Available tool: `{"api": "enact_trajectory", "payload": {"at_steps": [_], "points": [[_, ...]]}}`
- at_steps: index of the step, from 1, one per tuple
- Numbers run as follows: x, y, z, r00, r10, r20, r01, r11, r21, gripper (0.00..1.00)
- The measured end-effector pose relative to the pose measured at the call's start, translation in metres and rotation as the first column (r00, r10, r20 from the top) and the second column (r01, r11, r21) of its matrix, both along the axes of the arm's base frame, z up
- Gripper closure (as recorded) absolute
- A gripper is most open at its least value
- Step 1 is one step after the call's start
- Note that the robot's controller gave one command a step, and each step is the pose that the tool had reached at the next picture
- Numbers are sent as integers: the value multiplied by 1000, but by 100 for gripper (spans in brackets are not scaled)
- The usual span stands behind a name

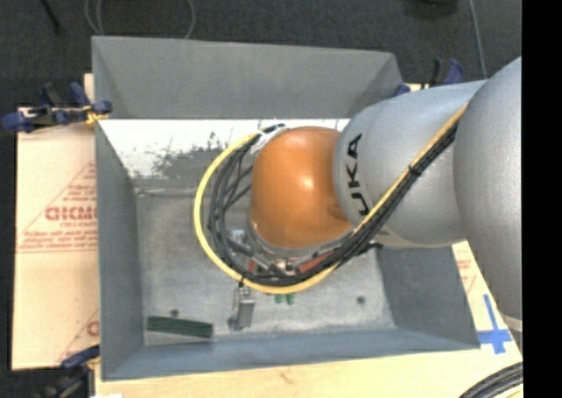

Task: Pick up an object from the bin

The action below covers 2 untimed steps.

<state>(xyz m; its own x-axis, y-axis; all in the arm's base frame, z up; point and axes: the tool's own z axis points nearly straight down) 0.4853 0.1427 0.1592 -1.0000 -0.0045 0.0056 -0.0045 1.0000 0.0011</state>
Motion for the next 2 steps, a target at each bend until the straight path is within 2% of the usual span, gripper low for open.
{"api": "enact_trajectory", "payload": {"at_steps": [1, 2], "points": [[11, 76, -93, 999, 40, 2, -40, 999, 1, 0], [15, 74, -85, 999, 30, 13, -30, 1000, 4, 100]]}}
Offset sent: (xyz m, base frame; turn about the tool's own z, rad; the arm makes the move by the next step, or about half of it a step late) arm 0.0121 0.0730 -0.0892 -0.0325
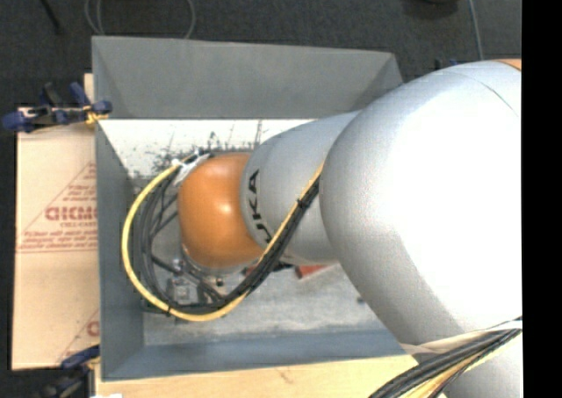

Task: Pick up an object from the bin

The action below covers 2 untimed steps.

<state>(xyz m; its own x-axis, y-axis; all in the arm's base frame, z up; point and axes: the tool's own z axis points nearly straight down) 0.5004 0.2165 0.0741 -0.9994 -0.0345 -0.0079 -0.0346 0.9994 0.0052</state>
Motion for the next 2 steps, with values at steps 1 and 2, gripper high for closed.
{"api": "enact_trajectory", "payload": {"at_steps": [1, 2], "points": [[12, 12, -1, 999, -41, -23, 40, 999, -26, 100], [41, -26, 159, 979, -202, 3, 202, 979, 0, 100]]}}
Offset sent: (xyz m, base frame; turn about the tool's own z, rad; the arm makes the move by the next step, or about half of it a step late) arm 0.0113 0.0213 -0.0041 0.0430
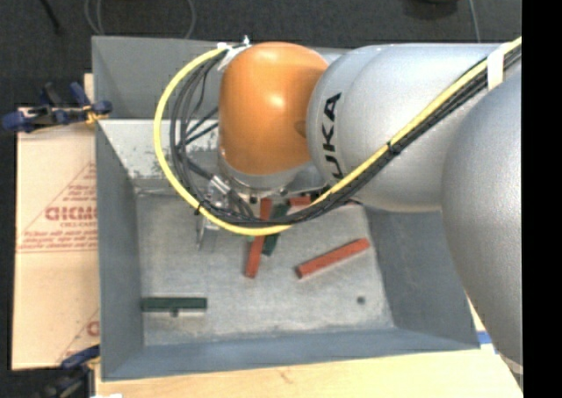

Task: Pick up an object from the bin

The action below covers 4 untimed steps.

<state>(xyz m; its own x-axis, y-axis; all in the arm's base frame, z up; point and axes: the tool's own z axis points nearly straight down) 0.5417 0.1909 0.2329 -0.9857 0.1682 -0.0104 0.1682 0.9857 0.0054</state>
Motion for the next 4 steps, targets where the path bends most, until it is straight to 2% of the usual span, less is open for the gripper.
{"api": "enact_trajectory", "payload": {"at_steps": [1, 2, 3, 4], "points": [[-2, 0, -5, 1000, 2, -7, -2, 1000, -4, 0], [-6, 23, -143, 981, 194, -14, -194, 981, -6, 0], [-33, 31, -163, 913, 408, -12, -408, 913, -5, 0], [-33, 32, -163, 914, 405, -10, -405, 914, -1, 100]]}}
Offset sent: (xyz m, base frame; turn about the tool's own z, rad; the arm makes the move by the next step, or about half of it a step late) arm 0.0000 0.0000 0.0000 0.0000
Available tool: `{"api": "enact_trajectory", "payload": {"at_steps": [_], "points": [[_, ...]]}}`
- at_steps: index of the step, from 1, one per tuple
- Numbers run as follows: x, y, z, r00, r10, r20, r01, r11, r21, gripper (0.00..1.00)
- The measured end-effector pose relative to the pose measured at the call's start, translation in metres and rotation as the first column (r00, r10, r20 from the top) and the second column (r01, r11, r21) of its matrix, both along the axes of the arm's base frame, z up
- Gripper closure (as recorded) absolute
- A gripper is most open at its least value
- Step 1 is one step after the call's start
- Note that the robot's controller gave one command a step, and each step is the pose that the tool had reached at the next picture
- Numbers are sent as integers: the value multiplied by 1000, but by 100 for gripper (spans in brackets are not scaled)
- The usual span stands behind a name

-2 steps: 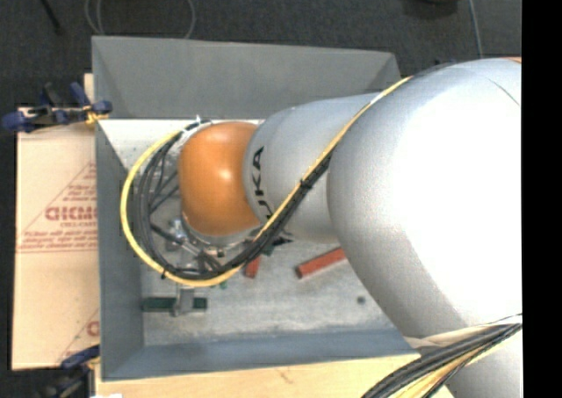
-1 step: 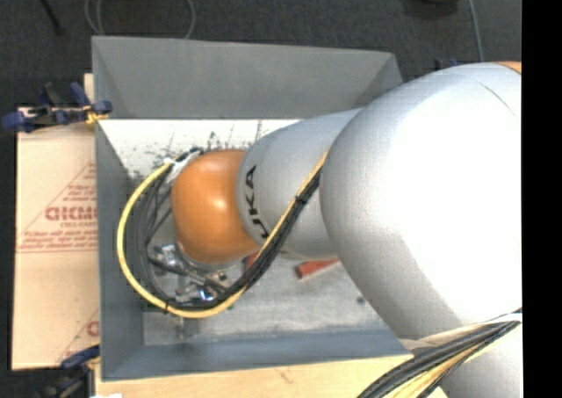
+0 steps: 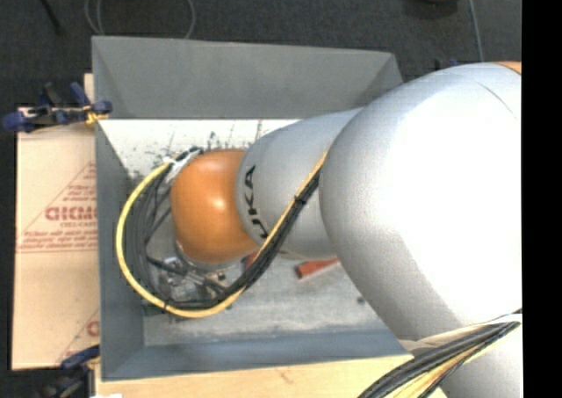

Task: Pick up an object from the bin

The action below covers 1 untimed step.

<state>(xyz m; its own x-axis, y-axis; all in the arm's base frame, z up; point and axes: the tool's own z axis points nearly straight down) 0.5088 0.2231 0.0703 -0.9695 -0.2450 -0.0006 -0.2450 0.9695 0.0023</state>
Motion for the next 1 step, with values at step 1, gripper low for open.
{"api": "enact_trajectory", "payload": {"at_steps": [1], "points": [[-11, 6, 0, 965, -263, -2, 263, 965, -9, 100]]}}
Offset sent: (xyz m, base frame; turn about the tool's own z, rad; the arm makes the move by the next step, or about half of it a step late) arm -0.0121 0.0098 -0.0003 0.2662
